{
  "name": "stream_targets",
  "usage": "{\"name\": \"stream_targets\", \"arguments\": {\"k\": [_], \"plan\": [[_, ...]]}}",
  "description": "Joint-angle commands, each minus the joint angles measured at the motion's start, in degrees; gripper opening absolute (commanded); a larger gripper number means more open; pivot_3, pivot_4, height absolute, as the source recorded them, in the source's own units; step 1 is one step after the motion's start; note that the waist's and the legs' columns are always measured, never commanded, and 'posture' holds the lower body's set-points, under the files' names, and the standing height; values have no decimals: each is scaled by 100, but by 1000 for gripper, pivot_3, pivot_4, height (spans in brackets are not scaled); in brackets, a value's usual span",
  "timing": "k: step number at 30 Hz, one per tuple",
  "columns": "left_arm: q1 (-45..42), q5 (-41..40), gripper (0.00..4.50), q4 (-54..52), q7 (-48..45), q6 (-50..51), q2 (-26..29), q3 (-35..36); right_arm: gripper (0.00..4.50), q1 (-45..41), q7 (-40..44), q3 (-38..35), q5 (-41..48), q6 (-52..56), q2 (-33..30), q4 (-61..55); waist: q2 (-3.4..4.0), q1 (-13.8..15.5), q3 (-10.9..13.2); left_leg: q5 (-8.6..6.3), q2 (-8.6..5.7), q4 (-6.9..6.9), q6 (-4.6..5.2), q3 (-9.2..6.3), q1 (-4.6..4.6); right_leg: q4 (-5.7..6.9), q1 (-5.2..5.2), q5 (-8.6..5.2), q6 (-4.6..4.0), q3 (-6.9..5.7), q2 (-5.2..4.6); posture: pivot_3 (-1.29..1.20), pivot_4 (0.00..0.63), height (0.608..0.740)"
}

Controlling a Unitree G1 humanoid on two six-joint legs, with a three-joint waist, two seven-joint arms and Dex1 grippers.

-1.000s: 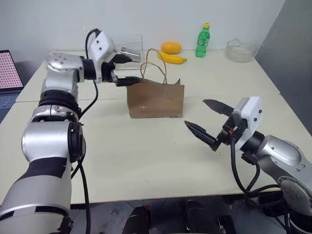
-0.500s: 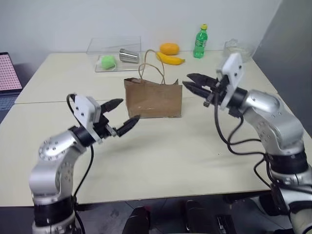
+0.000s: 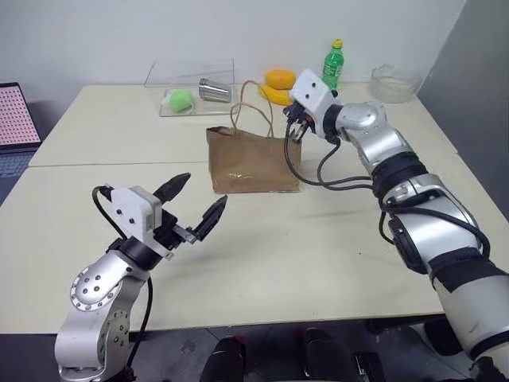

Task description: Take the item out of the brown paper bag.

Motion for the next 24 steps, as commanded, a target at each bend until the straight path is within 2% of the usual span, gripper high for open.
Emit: {"name": "stream_targets", "arguments": {"k": [1,4,9,13,19,22,24], "plan": [[11,-132,4397,-165,21,-163,111,-93,10,-205,441,25,-295,-305,18,260,1,-2,1,0,0,-1,0,1,1,0,0,0,0,0,0,0,150,740],[209,-198,4397,-215,-74,-193,224,-95,10,-96,1826,-56,-131,-414,-64,47,3,-14,1,0,4,-3,0,0,3,2,-1,0,0,0,3,0,150,740],[448,-283,4397,-281,-212,-278,435,-152,10,236,3002,-109,0,-483,-269,-508,4,-29,1,0,5,-3,1,-2,3,2,1,0,0,-2,4,0,150,740],[810,-374,4397,-384,-501,-447,751,-25,10,874,3857,-72,233,-191,-497,-1691,6,-19,1,-1,6,-4,0,-4,3,0,2,0,0,-4,4,0,150,740],[1454,-566,4397,-688,-745,-615,1096,320,10,1819,4397,-59,586,780,-780,-3739,10,4,3,-1,8,-4,0,-6,3,-1,2,0,0,-4,3,0,150,740],[1676,-610,4397,-807,-958,-762,1340,561,10,2234,4304,-116,720,1338,-848,-4681,10,11,3,-1,9,-5,1,-6,2,-2,2,-1,0,-5,3,0,150,740],[1491,-546,4397,-584,-1073,-904,1534,626,10,2482,4089,-272,880,1671,-896,-5285,13,43,5,-1,9,-5,0,-8,2,-2,2,-1,-1,-7,3,0,150,740]]}}
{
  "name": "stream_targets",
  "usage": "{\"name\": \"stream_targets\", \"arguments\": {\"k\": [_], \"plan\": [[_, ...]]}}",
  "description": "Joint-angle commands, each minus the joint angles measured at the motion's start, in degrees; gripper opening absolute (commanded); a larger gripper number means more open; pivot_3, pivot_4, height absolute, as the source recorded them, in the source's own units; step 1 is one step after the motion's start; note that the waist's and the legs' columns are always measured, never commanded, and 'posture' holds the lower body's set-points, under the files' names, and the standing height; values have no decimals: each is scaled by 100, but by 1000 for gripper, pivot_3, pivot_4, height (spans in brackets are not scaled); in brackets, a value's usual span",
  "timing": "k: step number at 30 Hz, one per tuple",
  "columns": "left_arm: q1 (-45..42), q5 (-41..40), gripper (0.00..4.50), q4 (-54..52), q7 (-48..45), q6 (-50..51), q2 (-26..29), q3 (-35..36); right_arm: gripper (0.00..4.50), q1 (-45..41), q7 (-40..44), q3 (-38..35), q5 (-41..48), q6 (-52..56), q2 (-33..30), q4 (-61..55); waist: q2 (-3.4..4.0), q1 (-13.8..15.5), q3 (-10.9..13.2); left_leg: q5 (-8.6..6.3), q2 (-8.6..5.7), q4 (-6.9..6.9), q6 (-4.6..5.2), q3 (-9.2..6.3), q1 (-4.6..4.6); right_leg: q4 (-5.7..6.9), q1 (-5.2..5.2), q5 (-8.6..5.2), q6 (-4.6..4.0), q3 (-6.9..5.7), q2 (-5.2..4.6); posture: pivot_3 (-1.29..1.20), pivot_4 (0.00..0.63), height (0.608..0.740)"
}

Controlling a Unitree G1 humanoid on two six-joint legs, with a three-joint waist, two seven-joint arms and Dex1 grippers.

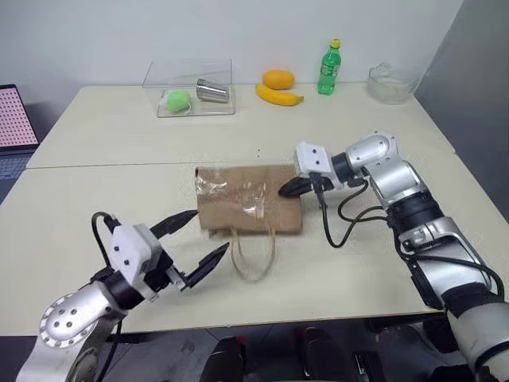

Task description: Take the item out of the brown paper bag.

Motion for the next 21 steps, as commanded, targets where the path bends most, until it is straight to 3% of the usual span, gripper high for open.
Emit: {"name": "stream_targets", "arguments": {"k": [1,6,9,16,21], "plan": [[-284,-21,4397,83,-223,-332,296,235,10,242,-306,-340,337,641,-115,-1197,0,20,0,0,0,1,0,-1,0,0,0,0,0,-2,0,0,150,740],[-957,393,4397,897,-999,-1137,768,-265,10,1328,-705,-918,1217,2214,-508,-3374,2,123,-2,0,-2,2,0,-9,-9,-20,6,0,0,-12,0,0,150,740],[-1256,832,4500,1521,-1288,-1519,1030,-618,607,2080,-986,-1063,1554,2795,-772,-4442,3,157,-3,-2,-4,-5,0,-5,-15,-38,7,1,1,-11,-2,0,150,740],[-2242,1805,4500,3416,-2467,-4070,1322,-1692,3056,3997,-2481,-1724,2342,4169,-732,-6599,8,144,-3,-2,1,-15,1,2,-15,-40,3,0,1,-11,0,0,150,740],[-2890,2142,4500,4340,-2511,-5005,1026,-2306,3056,4871,-3112,-1819,2560,4517,-852,-7368,8,161,-4,-1,-1,-6,1,2,-14,-40,7,0,3,-12,-1,0,150,740]]}}
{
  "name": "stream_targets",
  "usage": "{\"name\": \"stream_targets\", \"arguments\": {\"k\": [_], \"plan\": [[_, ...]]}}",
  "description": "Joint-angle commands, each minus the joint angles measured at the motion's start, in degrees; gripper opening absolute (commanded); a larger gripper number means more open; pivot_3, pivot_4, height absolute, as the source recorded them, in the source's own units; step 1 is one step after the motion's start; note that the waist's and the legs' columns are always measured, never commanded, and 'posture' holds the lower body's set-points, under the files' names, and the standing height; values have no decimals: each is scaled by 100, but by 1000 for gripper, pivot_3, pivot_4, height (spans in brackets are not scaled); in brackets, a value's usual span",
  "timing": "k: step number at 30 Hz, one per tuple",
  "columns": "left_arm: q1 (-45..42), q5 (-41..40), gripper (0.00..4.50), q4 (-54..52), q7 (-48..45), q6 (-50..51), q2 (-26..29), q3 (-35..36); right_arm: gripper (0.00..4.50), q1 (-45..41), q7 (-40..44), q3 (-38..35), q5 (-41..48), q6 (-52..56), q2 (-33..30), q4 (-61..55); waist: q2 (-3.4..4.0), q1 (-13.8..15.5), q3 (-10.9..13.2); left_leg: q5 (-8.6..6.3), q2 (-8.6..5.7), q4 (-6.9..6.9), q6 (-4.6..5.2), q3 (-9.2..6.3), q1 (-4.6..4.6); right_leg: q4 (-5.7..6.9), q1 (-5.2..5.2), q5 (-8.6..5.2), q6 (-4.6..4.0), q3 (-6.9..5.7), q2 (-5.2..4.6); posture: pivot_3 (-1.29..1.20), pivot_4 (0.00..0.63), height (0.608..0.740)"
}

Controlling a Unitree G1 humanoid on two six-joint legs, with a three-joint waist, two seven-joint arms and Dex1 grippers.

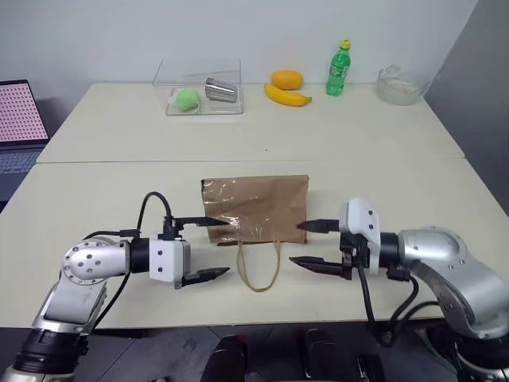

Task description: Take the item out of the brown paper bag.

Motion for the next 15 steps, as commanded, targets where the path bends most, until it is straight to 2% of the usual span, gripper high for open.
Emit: {"name": "stream_targets", "arguments": {"k": [1,6,13,15], "plan": [[-409,243,4500,477,11,-645,-195,-375,3056,278,-473,-192,266,203,-14,-584,0,-2,0,0,0,4,0,-2,-1,2,1,0,0,-1,0,0,150,740],[-834,509,4500,1162,172,-1203,-486,-778,3056,564,-873,-280,504,377,-138,-885,-2,-16,-1,0,1,6,0,-1,0,2,3,1,3,-1,1,0,150,740],[-1088,462,4500,1200,231,-1159,-789,-1180,3056,708,-1284,-464,931,660,-347,-1235,-3,-12,-2,0,0,7,0,-7,-1,3,4,1,4,-2,2,0,150,740],[-1108,328,4132,1058,231,-1001,-923,-1281,3102,739,-1374,-441,1040,710,-412,-1347,-3,-10,-3,0,-1,7,1,-7,-1,3,6,1,4,-2,2,0,150,740]]}}
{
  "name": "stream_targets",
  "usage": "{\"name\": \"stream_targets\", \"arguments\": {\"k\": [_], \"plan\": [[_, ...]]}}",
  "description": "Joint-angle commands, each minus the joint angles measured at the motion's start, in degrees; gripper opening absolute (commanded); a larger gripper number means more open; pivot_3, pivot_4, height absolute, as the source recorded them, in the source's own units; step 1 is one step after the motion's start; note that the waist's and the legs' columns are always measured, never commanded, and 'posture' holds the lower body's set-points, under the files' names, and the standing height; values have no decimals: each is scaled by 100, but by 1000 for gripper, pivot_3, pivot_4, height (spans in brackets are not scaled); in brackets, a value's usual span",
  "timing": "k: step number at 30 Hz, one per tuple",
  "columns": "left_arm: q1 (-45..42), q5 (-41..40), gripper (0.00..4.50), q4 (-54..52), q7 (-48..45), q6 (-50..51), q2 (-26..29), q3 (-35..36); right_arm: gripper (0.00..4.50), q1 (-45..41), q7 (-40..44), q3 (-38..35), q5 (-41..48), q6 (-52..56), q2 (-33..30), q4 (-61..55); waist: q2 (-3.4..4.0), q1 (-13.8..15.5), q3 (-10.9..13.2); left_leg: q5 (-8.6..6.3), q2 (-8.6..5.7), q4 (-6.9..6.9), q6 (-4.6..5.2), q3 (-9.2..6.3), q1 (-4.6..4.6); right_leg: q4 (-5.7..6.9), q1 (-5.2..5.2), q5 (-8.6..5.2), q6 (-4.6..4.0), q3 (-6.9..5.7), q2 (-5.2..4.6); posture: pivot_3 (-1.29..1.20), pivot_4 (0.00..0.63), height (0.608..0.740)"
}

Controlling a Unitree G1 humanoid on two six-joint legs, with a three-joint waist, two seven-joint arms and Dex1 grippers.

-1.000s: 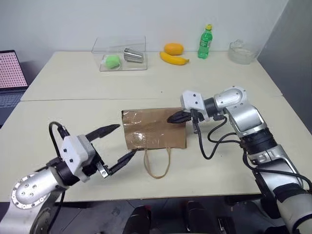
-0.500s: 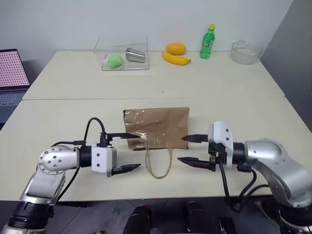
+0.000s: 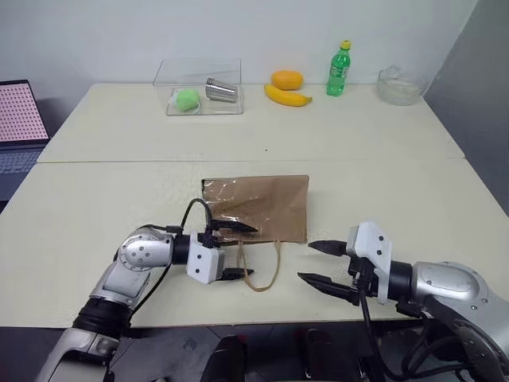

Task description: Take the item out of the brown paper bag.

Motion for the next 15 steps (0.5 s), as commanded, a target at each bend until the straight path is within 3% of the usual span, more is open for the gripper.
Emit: {"name": "stream_targets", "arguments": {"k": [1,6,13,15], "plan": [[-94,-311,3942,-302,11,178,-191,-205,3102,60,-158,-70,265,77,-128,-412,0,1,0,0,-1,0,0,-1,-1,0,0,0,0,0,0,0,150,740],[-295,-1009,2353,-877,-185,1183,-192,-184,3102,256,-210,73,512,88,-403,-584,-1,0,-1,0,0,2,0,-5,-1,1,1,0,1,-1,1,0,150,740],[-1115,-1080,157,-563,-18,1809,-324,11,3102,235,-93,688,481,-261,-686,-314,-1,4,-1,0,-1,4,1,-10,13,-4,24,-1,4,-6,3,0,150,740],[-1442,-1020,39,-343,-33,1852,-430,0,3102,18,-121,1027,327,-415,-558,-28,-2,-4,-1,0,-2,5,1,-11,19,-6,34,-2,5,-8,4,0,150,740]]}}
